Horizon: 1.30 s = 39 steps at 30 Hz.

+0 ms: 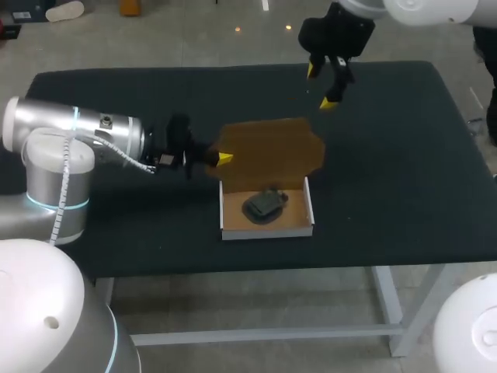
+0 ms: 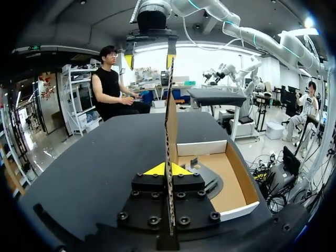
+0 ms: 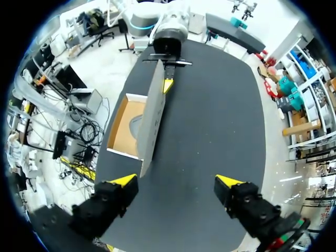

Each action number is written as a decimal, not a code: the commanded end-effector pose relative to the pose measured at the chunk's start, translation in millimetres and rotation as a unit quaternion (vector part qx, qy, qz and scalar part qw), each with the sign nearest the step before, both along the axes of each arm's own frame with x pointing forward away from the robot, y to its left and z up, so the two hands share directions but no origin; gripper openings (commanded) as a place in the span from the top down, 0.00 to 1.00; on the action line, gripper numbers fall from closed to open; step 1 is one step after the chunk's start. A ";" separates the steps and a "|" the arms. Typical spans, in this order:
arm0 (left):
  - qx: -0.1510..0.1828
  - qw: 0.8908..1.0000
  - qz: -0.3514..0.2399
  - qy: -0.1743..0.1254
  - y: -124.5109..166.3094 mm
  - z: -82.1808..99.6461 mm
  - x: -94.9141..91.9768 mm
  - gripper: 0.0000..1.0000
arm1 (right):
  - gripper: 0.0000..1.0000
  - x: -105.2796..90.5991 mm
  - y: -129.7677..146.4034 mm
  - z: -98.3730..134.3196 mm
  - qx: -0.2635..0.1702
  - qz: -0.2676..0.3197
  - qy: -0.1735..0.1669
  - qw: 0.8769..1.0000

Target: Assemble the packaging by folding the flat box into shape, placing the metal phone stand inside, and closing the box properly

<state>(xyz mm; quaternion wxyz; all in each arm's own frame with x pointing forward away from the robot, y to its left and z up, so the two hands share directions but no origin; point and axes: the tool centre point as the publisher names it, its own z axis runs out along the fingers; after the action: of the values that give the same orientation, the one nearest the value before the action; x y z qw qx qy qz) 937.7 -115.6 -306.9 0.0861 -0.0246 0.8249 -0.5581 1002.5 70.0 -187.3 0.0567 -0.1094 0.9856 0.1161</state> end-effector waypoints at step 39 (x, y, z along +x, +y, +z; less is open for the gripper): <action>0.012 1.000 -0.004 -0.021 -2.5 0.4 1.0 1.00 | 0.00 5.1 32.0 19.6 -0.033 -0.013 0.054 0.998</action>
<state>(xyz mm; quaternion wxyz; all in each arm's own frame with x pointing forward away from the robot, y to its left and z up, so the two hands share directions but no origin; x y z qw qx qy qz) 938.3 -117.7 -305.3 0.1007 -0.0087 0.8302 -0.5482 1001.4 93.6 -174.6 0.0363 -0.0901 0.9902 0.1003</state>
